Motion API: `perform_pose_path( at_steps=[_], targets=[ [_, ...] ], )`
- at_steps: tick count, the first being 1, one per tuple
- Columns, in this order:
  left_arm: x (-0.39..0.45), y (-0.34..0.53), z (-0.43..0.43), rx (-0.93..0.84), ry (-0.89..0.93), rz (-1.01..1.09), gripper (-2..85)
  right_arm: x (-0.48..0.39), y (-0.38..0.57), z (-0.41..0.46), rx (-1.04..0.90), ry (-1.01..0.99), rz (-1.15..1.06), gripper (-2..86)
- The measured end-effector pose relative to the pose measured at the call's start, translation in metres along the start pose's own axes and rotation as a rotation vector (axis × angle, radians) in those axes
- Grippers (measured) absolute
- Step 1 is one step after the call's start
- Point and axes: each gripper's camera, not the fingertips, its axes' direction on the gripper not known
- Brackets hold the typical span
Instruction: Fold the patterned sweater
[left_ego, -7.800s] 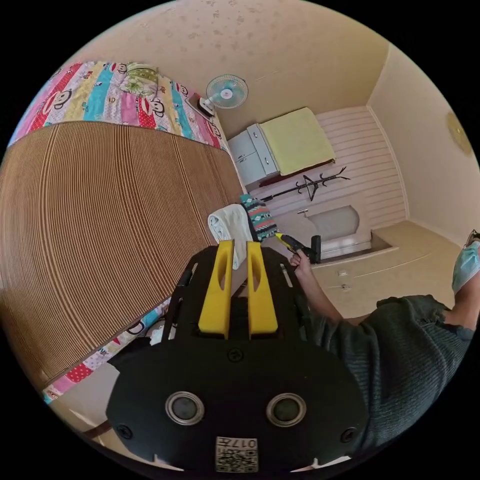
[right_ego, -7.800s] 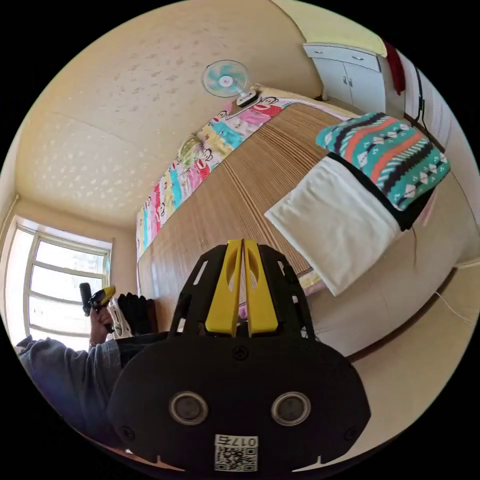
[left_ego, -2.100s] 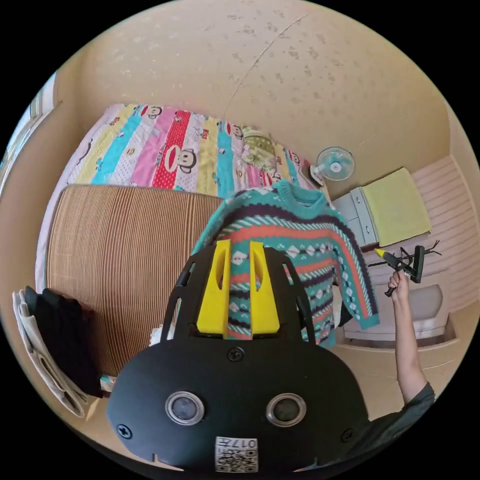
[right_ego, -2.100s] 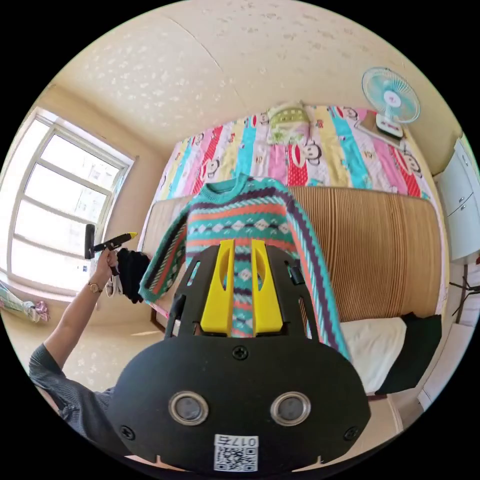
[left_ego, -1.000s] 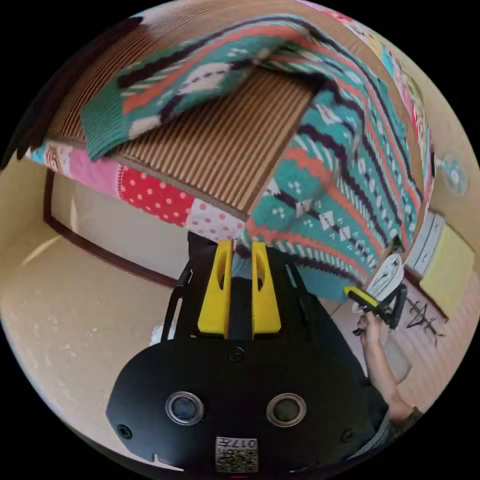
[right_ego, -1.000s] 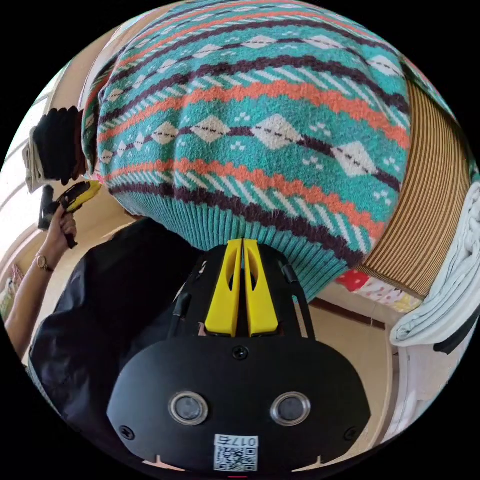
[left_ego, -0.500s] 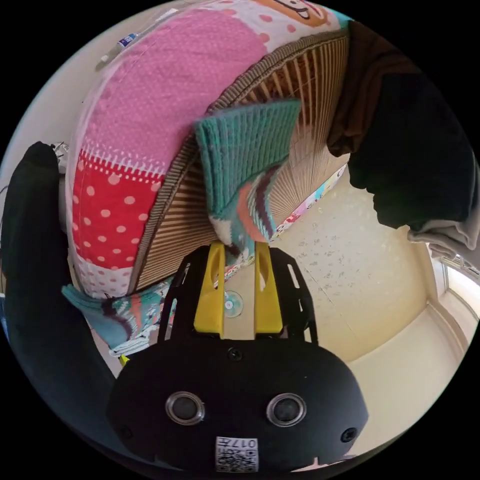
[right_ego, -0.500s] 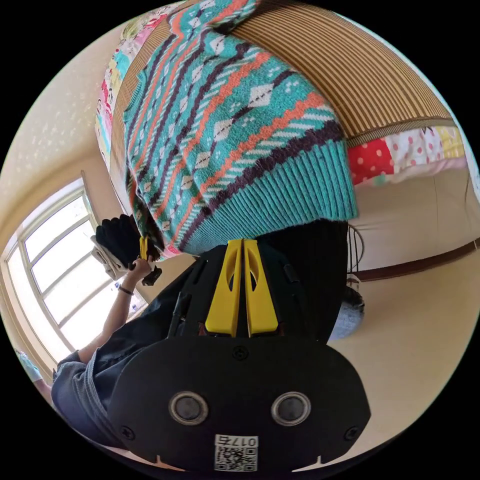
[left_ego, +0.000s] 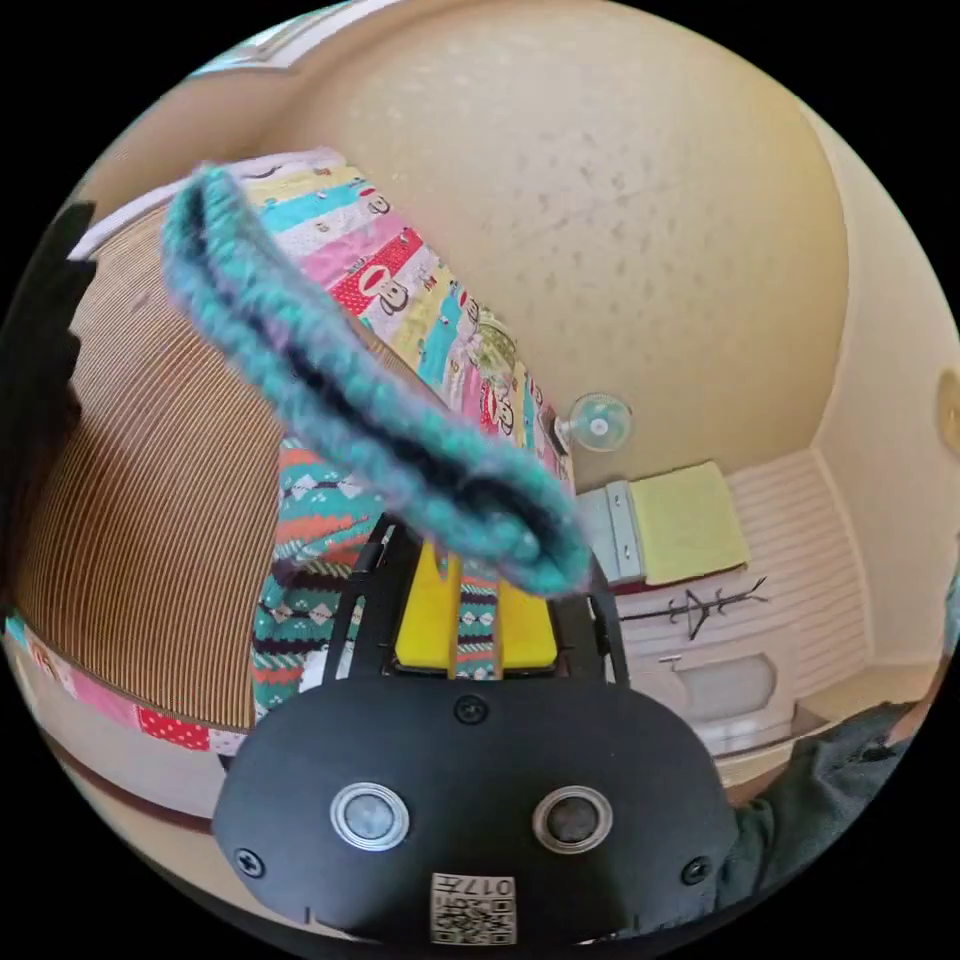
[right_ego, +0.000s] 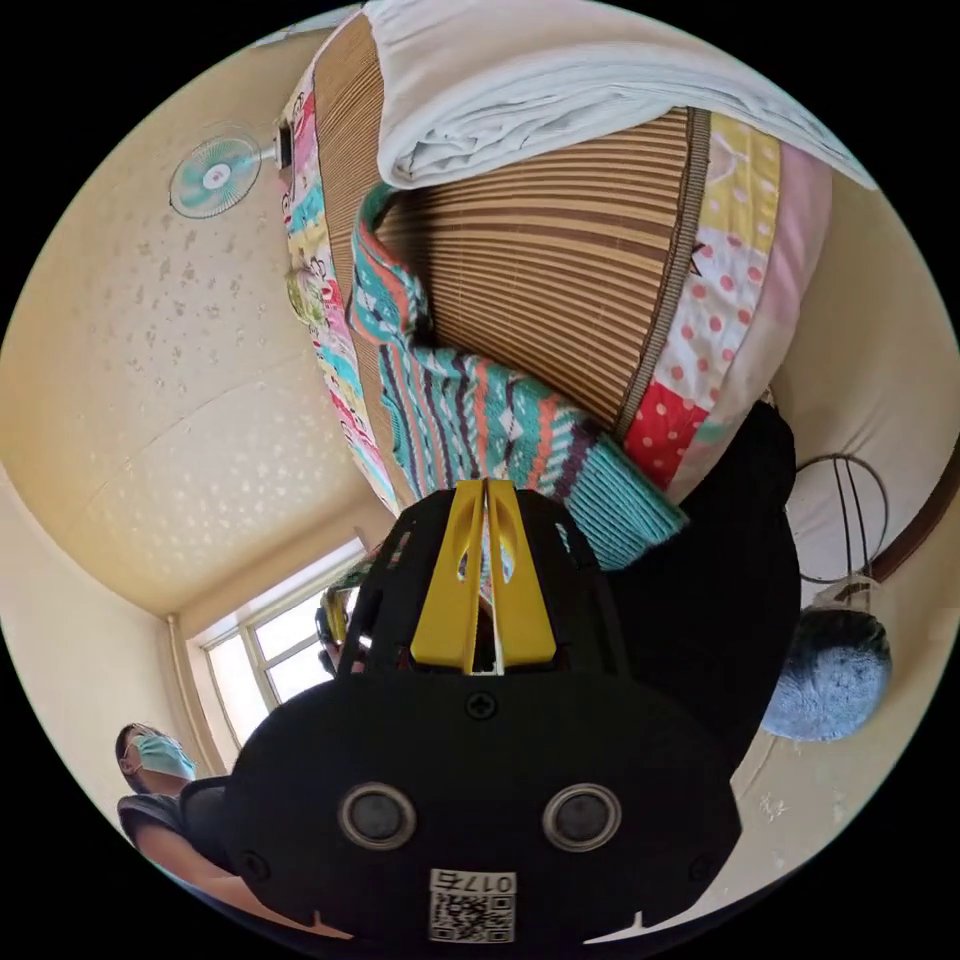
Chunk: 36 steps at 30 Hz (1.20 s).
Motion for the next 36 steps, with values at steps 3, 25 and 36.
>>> perform_pose_path(
  at_steps=[3, 25, 36],
  targets=[
    [0.067, 0.039, 0.130, -0.209, -0.056, 0.106, 9.4, -0.011, -0.035, -0.020, 0.003, -0.125, 0.010, 1.5],
    [0.031, 0.284, 0.263, -0.695, -0.287, -0.241, 10.0, -0.079, -0.132, -0.048, 0.528, -0.698, 0.096, 8.7],
    [0.008, 0.311, 0.224, -0.613, -0.214, -0.329, 10.0, -0.270, 0.135, 0.262, -0.808, 0.322, -1.139, 2.4]
  ],
)
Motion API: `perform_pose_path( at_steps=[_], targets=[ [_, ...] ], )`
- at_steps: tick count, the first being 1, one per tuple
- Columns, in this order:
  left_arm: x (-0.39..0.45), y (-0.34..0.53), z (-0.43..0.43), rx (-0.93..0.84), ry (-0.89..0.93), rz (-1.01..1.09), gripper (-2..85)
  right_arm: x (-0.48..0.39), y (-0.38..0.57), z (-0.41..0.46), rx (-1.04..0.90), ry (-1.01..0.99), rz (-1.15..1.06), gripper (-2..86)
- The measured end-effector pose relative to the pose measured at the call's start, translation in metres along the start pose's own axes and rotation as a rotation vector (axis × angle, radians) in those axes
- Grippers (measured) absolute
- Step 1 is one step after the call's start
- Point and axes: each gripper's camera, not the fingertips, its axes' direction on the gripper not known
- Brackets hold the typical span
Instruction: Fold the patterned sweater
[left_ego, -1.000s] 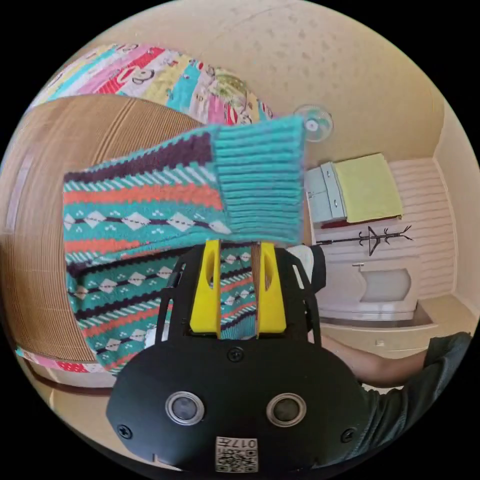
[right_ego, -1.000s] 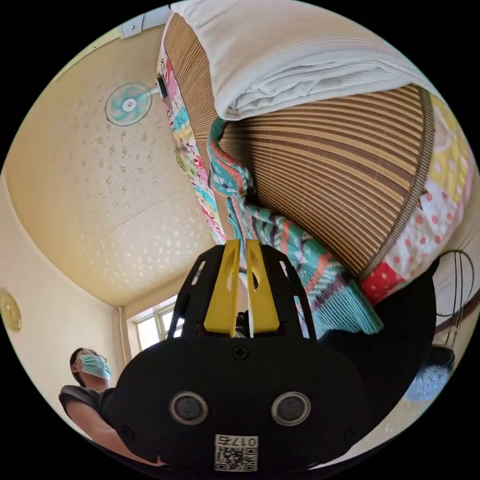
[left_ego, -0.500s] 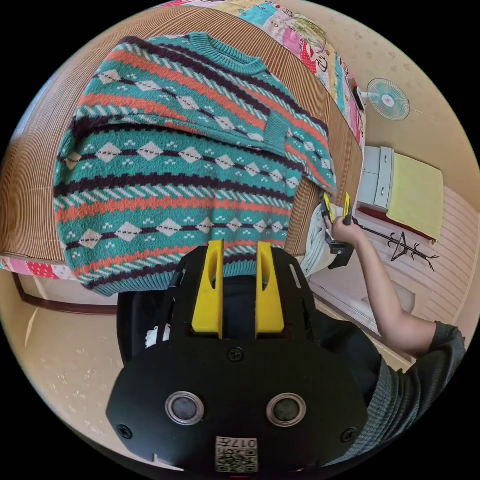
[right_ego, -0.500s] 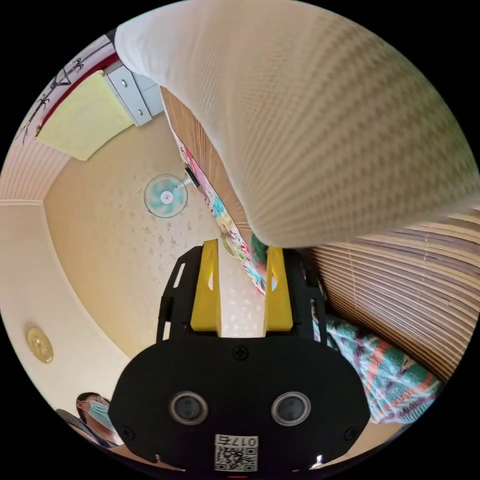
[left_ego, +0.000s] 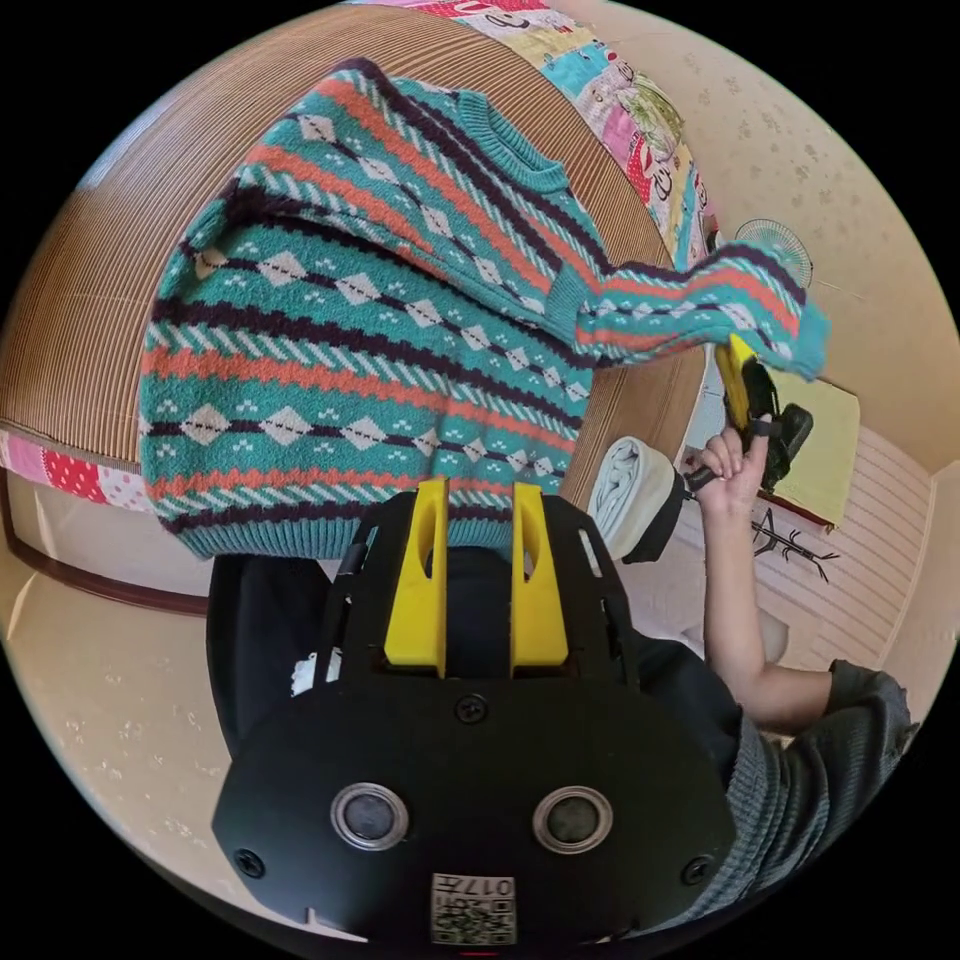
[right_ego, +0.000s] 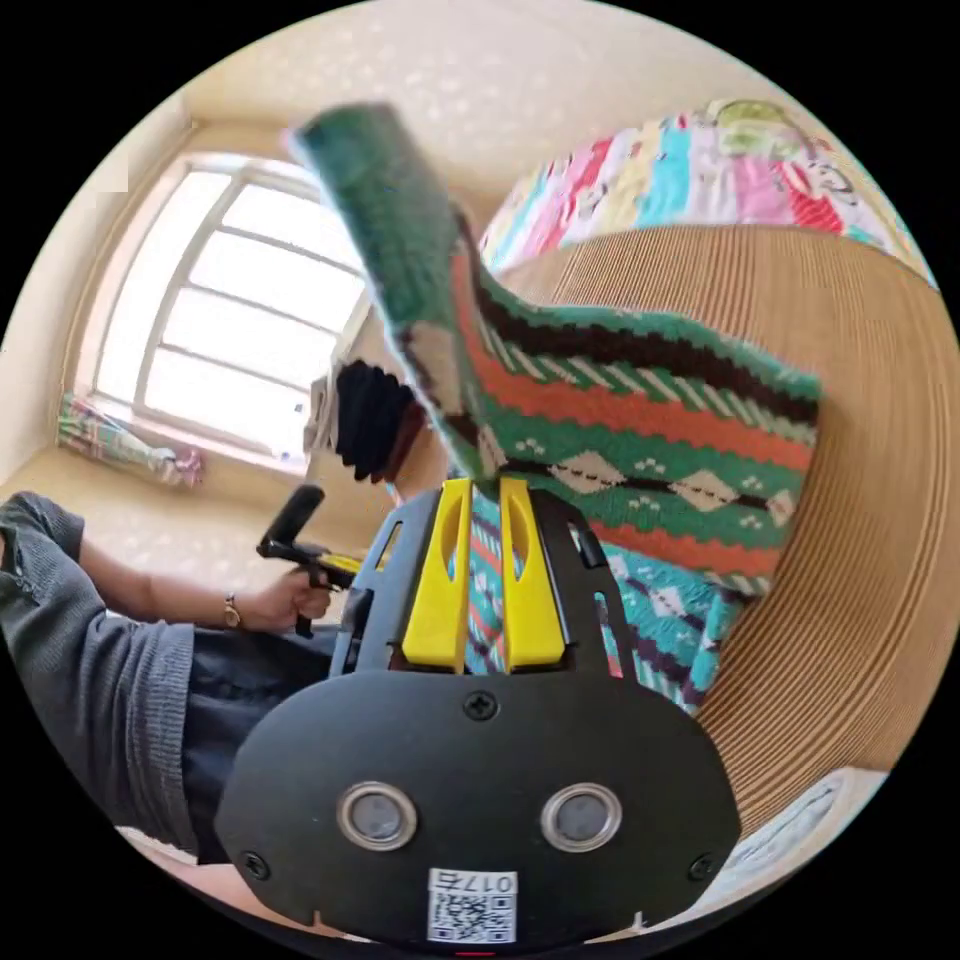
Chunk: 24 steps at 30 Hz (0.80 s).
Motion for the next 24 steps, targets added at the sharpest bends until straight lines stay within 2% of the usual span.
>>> perform_pose_path(
  at_steps=[1, 2, 3, 5, 9, 16, 20, 22, 24],
  targets=[
    [-0.004, 0.001, 0.000, -0.001, 0.001, -0.003, 10.0, 0.011, -0.006, 0.068, -0.227, 0.016, 0.055, 2.1],
    [-0.012, 0.002, 0.000, -0.003, 0.001, -0.010, 10.0, 0.027, 0.001, 0.126, -0.402, 0.078, 0.208, 1.9],
    [-0.020, 0.003, -0.003, 0.002, 0.000, -0.017, 10.0, 0.031, 0.007, 0.144, -0.432, 0.088, 0.263, 1.7],
    [-0.029, 0.004, -0.011, 0.020, 0.001, -0.024, 10.1, 0.011, 0.025, 0.178, -0.373, -0.062, 0.253, 1.1],
    [-0.049, -0.002, -0.040, 0.107, -0.006, -0.012, 10.8, -0.021, 0.060, 0.196, -0.295, -0.077, 0.318, 0.7],
    [-0.099, -0.065, -0.066, 0.269, -0.110, -0.118, 12.5, -0.016, 0.177, 0.184, -0.052, -0.198, 0.679, 0.5],
    [-0.115, -0.121, -0.038, 0.193, -0.118, -0.117, 11.1, -0.028, 0.232, 0.163, 0.124, -0.165, 0.808, 0.5],
    [-0.121, -0.130, -0.030, 0.169, -0.196, -0.142, 6.8, -0.037, 0.251, 0.159, 0.199, -0.177, 0.853, 0.5],
    [-0.119, -0.128, -0.034, 0.161, -0.198, -0.134, 4.4, -0.046, 0.265, 0.160, 0.256, -0.190, 0.885, 0.5]
  ],
)
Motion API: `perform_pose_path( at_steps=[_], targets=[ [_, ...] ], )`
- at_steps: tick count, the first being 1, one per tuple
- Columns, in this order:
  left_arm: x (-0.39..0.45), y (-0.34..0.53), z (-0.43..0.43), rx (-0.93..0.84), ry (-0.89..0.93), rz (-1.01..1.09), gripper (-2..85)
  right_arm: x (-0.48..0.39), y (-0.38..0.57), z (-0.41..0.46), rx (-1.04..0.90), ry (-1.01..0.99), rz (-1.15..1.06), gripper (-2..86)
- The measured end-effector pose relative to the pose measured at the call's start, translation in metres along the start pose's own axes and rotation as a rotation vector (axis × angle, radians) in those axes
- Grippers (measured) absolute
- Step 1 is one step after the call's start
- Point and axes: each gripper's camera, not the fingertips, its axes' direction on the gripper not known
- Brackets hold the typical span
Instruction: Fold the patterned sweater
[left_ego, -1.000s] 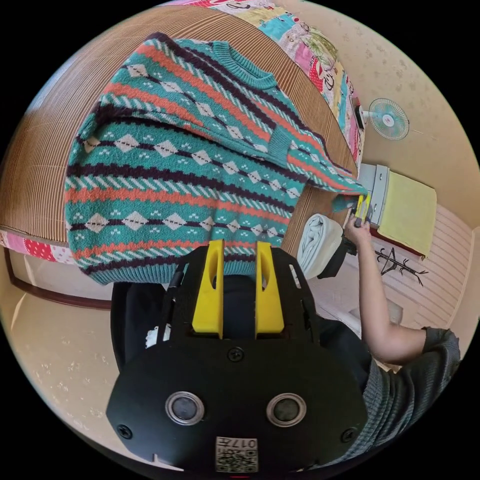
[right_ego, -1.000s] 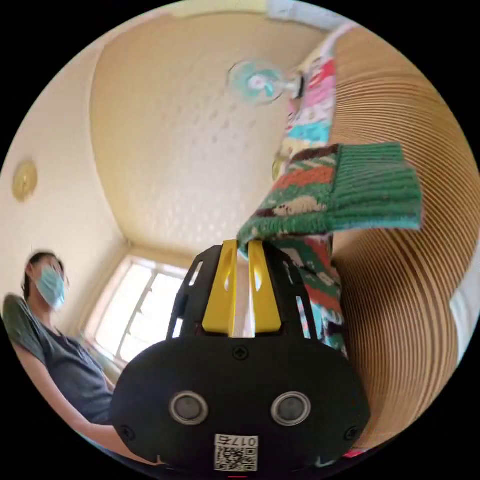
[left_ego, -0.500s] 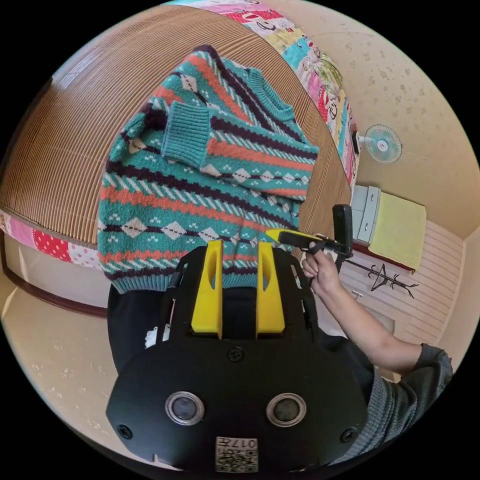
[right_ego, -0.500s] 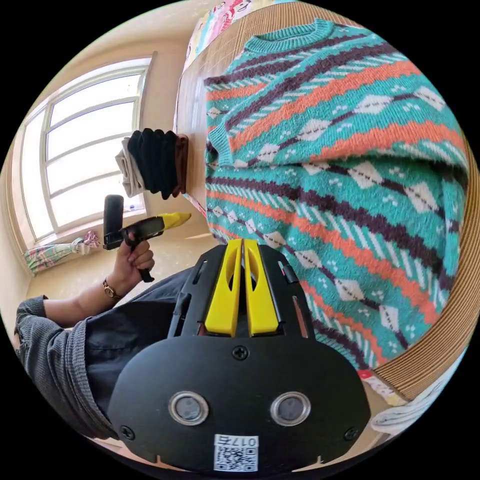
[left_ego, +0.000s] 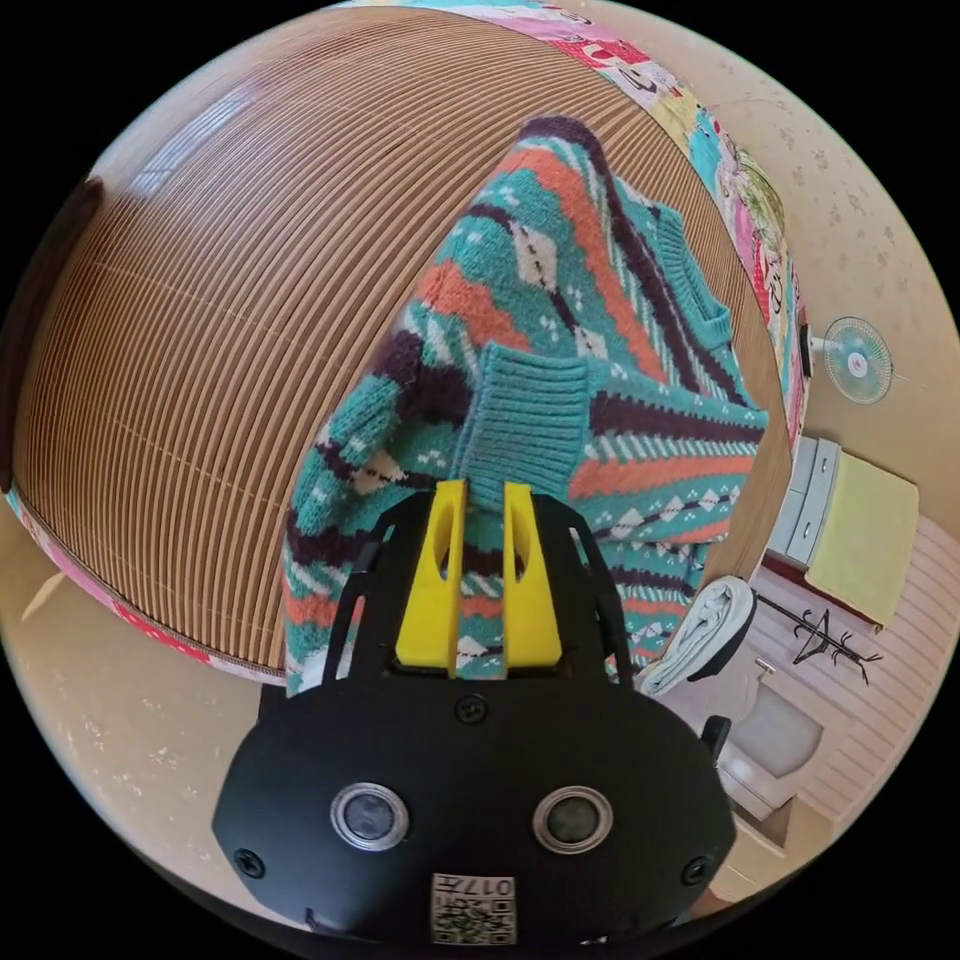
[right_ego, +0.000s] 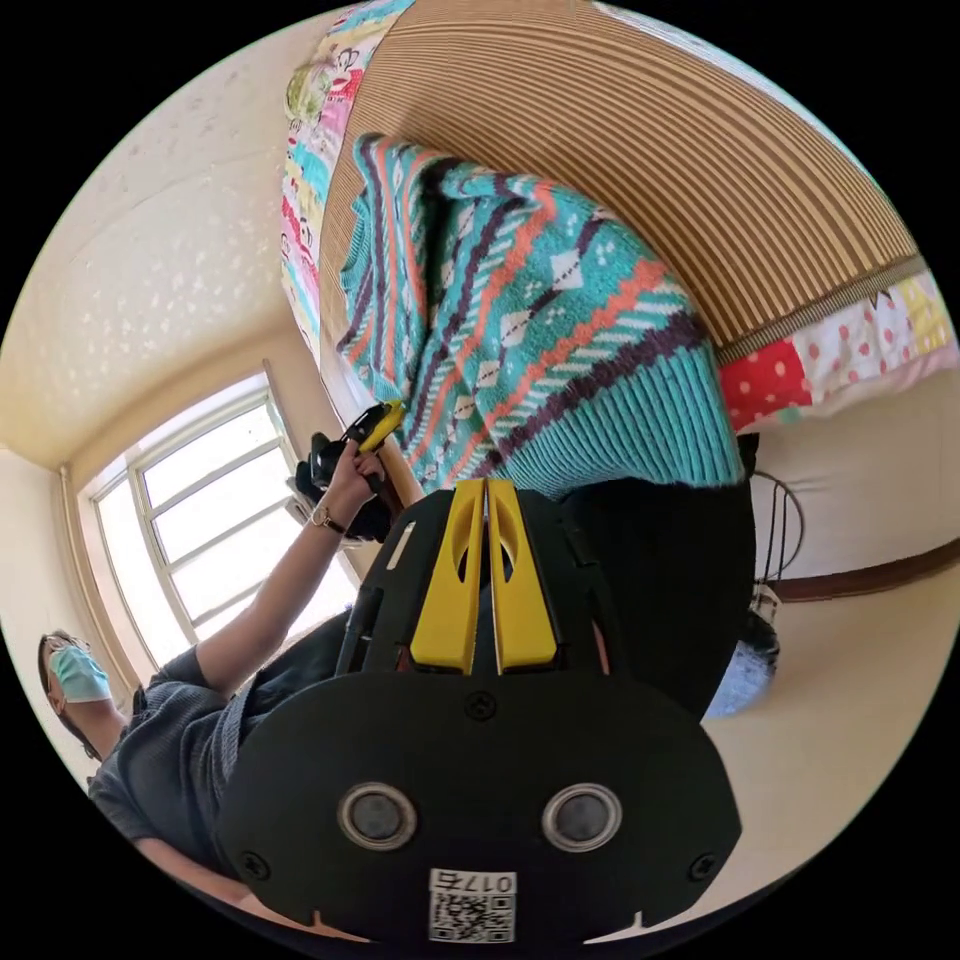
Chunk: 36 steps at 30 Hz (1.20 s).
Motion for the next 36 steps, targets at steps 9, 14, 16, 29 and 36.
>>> perform_pose_path(
  at_steps=[9, 14, 16, 29, 36],
  targets=[
    [0.032, -0.004, -0.163, 0.194, 0.138, 0.292, 0.0, 0.001, 0.011, 0.012, 0.108, -0.064, 0.061, 0.7],
    [-0.028, -0.023, -0.185, 0.191, -0.099, 0.168, 3.1, -0.008, -0.024, 0.022, -0.028, 0.191, -0.015, 2.0],
    [-0.064, -0.016, -0.168, 0.052, -0.037, 0.144, 6.4, -0.009, -0.034, 0.012, -0.045, 0.301, -0.037, 3.5],
    [-0.161, 0.151, -0.101, -0.437, -0.004, 0.212, 13.6, 0.072, -0.135, -0.051, -0.231, 0.294, 0.120, 12.3],
    [-0.147, 0.090, -0.105, -0.719, 0.012, 0.167, 3.8, 0.067, -0.159, -0.082, -0.412, 0.141, 0.038, 3.8]
  ],
)
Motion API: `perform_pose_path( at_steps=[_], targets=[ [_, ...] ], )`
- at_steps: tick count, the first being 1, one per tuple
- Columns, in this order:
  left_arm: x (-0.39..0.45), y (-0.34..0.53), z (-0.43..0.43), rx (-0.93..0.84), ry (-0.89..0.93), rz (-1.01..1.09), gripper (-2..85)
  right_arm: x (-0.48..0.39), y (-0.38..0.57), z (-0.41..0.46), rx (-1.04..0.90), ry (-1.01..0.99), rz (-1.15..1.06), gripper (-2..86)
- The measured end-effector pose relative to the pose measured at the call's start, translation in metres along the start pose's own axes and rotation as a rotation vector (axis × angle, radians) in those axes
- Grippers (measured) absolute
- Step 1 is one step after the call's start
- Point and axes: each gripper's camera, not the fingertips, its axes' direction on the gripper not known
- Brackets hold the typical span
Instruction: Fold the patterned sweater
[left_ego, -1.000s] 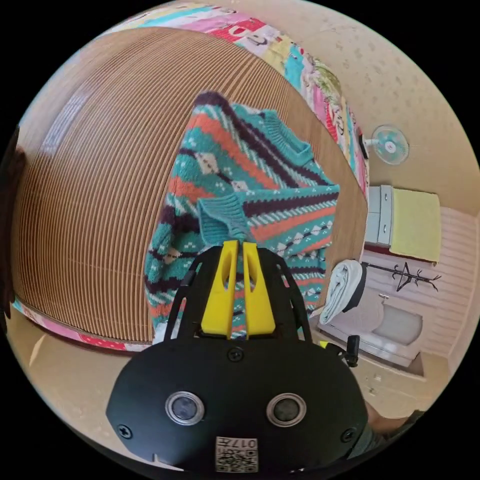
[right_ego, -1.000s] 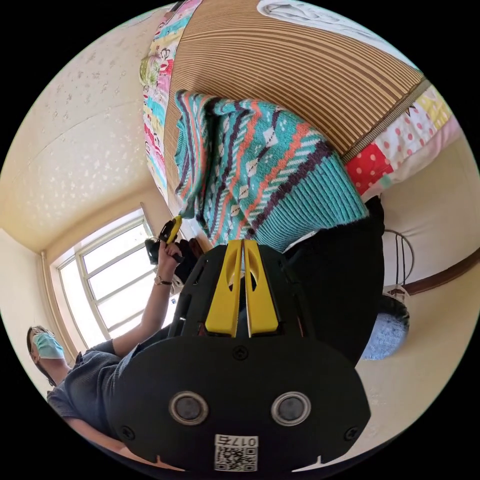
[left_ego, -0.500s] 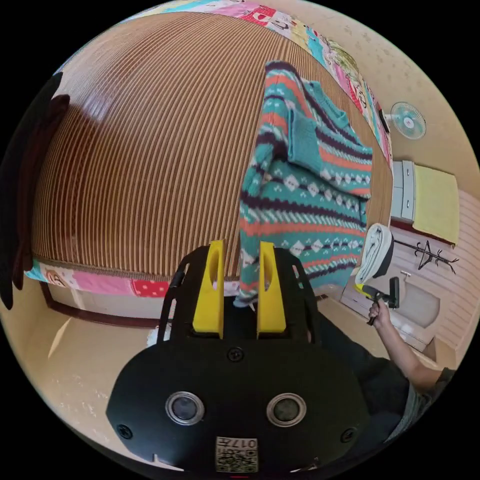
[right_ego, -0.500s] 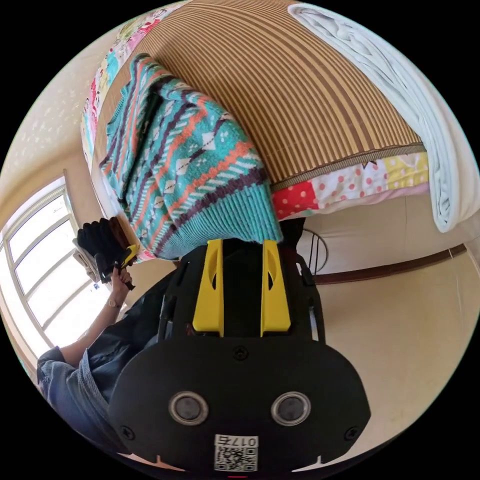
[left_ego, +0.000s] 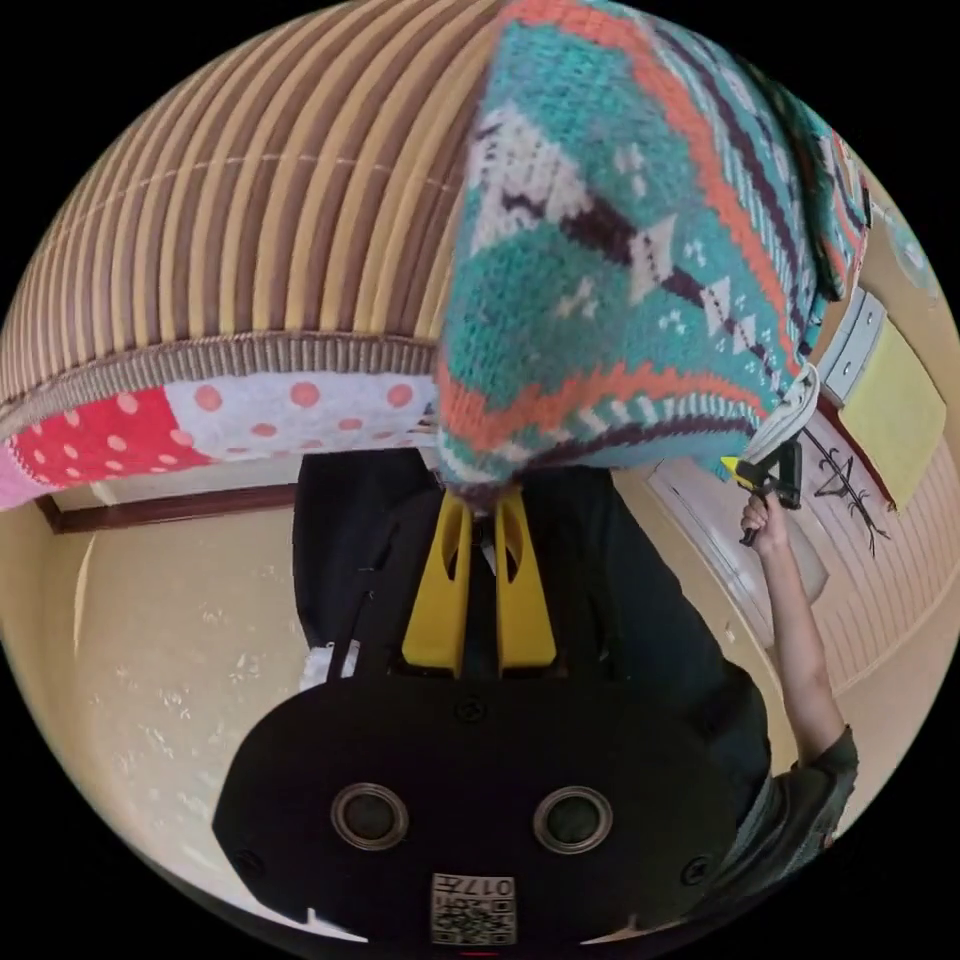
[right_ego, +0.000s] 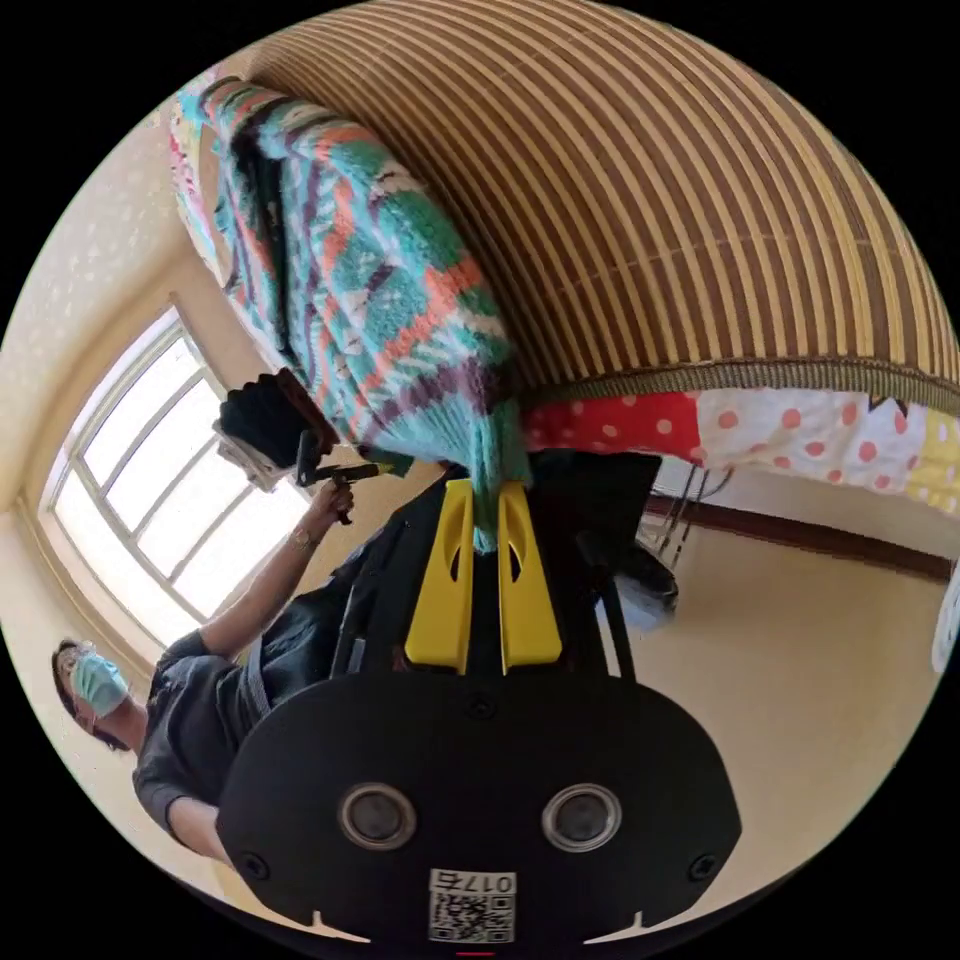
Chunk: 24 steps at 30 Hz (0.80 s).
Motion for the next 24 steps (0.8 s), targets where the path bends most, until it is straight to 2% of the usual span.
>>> perform_pose_path(
  at_steps=[2, 4, 6, 7, 9, 11, 14, 16, 20, 23, 24],
  targets=[
    [0.009, 0.014, -0.022, -0.085, 0.099, 0.157, 3.2, 0.000, 0.025, -0.026, 0.016, -0.318, -0.153, 3.1],
    [0.019, 0.042, -0.058, -0.095, 0.235, 0.320, 2.8, -0.004, 0.051, -0.048, 0.085, -0.511, -0.246, 2.8],
    [0.024, 0.092, -0.125, -0.001, 0.475, 0.485, 2.8, -0.012, 0.080, -0.072, 0.192, -0.631, -0.325, 2.6],
    [0.024, 0.105, -0.142, 0.034, 0.536, 0.513, 2.8, -0.018, 0.100, -0.087, 0.283, -0.700, -0.360, 2.4],
    [0.020, 0.157, -0.203, 0.186, 0.754, 0.616, 2.9, -0.030, 0.130, -0.102, 0.411, -0.808, -0.432, 2.1],
    [0.019, 0.189, -0.234, 0.272, 0.890, 0.681, 3.1, -0.049, 0.160, -0.110, 0.523, -0.942, -0.543, 1.8],
    [0.019, 0.219, -0.264, 0.447, 1.079, 0.745, 3.3, -0.055, 0.157, -0.107, 0.613, -1.033, -0.537, 1.7],
    [0.010, 0.212, -0.267, 0.568, 1.169, 0.645, 3.5, -0.048, 0.131, -0.107, 0.654, -1.014, -0.411, 1.7],
    [-0.016, 0.151, -0.250, 0.773, 1.288, 0.143, 3.5, -0.031, 0.028, -0.119, 0.689, -0.989, -0.127, 1.8],
    [-0.013, 0.099, -0.239, 0.839, 1.445, -0.112, 3.3, -0.047, -0.048, -0.138, 0.696, -0.879, -0.033, 2.0],
    [-0.007, 0.079, -0.250, 0.861, 1.416, -0.155, 3.4, -0.053, -0.063, -0.143, 0.697, -0.843, -0.031, 2.0]
  ],
)
